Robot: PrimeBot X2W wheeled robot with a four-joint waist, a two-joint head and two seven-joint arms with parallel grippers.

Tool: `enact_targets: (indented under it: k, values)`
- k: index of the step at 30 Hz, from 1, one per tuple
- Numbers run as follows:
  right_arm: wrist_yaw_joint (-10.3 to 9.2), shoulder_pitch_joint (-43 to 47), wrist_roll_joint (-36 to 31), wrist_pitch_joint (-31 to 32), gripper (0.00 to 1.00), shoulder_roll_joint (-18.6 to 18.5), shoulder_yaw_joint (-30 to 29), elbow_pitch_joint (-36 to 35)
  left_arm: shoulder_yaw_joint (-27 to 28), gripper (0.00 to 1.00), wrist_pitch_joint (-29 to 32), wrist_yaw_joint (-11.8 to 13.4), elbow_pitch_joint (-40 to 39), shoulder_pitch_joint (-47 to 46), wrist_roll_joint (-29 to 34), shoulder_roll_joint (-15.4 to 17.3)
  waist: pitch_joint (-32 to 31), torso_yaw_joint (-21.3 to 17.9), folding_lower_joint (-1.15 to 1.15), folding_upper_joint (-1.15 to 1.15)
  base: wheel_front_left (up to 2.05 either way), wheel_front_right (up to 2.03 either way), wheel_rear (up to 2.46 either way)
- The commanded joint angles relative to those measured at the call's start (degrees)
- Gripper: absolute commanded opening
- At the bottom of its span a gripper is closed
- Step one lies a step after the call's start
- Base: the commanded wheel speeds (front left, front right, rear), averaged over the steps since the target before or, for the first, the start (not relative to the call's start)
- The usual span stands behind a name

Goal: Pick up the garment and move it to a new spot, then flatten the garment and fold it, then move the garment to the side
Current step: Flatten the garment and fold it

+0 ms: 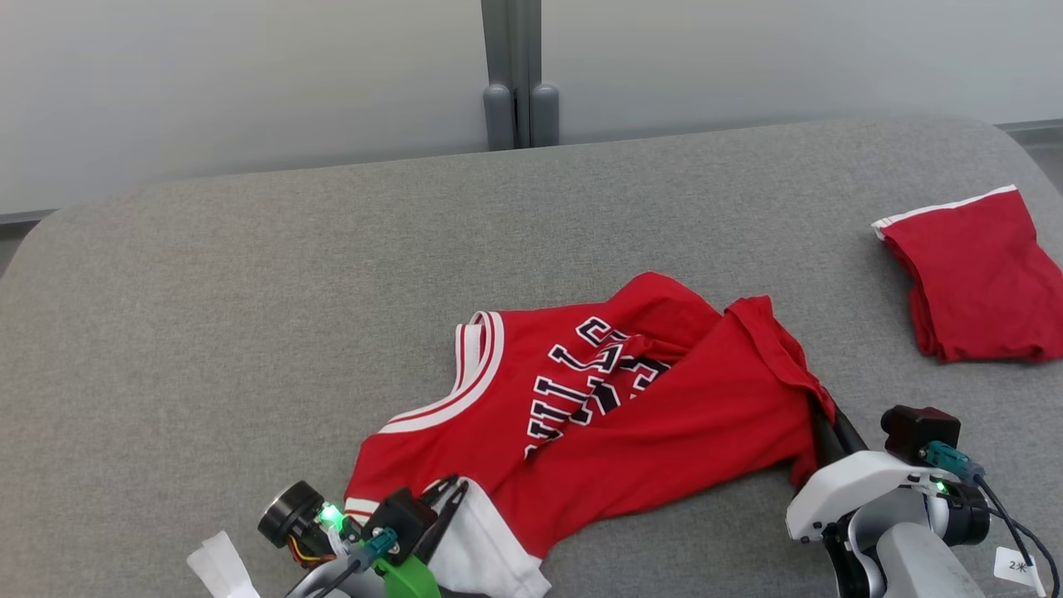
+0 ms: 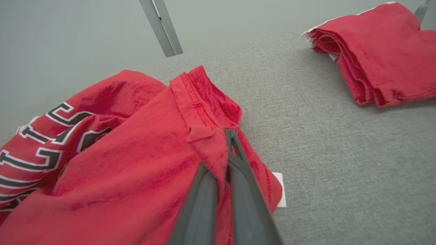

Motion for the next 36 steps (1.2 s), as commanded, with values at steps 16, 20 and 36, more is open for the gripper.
enact_targets:
  k: [16,20,36]
  values:
    - [0.00,-0.27,0.55,0.18,0.00,-0.18,0.05,-3.18,12.00,0.00,-0.46,4.15,-14.43,1.92,-5.95,0.13,-1.54,0.96,0.00,0.00,0.00,0.00,0.00]
    - [0.00,-1.55,2.73,1.64,0.00,-0.16,0.31,-7.13,21.68,0.00,-0.46,4.30,-25.74,4.77,-8.22,-0.76,-2.15,1.15,0.00,0.00,0.00,0.00,0.00]
    - [0.00,-18.02,13.50,17.34,0.00,-0.70,-3.30,-25.88,38.21,0.00,-0.41,0.66,-38.60,-5.10,-9.19,-5.46,-5.15,0.10,0.00,0.00,0.00,0.00,0.00]
